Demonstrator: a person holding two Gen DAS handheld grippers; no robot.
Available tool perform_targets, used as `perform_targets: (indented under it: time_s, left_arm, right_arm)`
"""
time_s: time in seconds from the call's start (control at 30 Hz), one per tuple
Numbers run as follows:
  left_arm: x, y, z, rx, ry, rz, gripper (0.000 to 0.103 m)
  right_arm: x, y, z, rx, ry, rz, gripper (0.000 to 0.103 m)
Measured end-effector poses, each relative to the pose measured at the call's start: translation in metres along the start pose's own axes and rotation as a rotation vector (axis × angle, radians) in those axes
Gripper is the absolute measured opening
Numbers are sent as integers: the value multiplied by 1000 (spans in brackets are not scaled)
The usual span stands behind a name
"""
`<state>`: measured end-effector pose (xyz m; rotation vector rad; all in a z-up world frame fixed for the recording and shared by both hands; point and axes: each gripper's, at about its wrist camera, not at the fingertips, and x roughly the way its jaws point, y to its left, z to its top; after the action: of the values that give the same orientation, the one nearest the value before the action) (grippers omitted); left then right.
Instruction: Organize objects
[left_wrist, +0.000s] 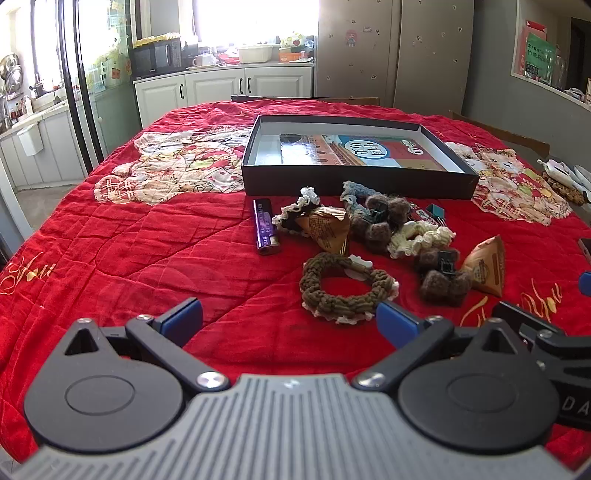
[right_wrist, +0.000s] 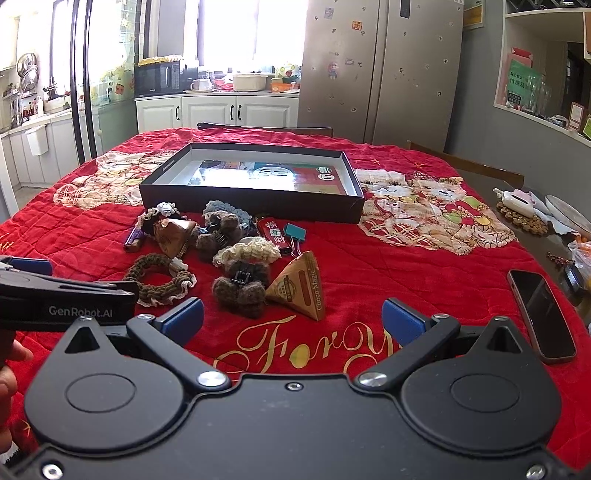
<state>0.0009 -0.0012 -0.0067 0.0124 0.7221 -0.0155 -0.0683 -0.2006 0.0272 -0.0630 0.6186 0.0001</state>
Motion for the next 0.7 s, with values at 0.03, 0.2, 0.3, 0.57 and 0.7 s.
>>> perform_targets:
  time_s: [0.03, 0.2, 0.3, 0.57, 0.7]
  left_arm:
    - [0, 0, 0, 0, 1, 0, 103]
    - [1, 0, 0, -1, 5, -1, 103]
    - [2, 0, 0, 1, 7, -5, 103]
    - [3, -1, 0, 5, 4, -5, 103]
    - [4, -1, 1, 6, 9, -8, 103]
  right_arm:
    - [0, 0, 0, 0, 1, 1, 103]
    - [0, 0, 0, 0, 2, 1, 103]
    - [1, 0, -1, 0, 4, 3, 103]
    - [2, 0, -1, 0, 4, 2, 103]
    - [3, -1, -2, -1, 9, 4, 103]
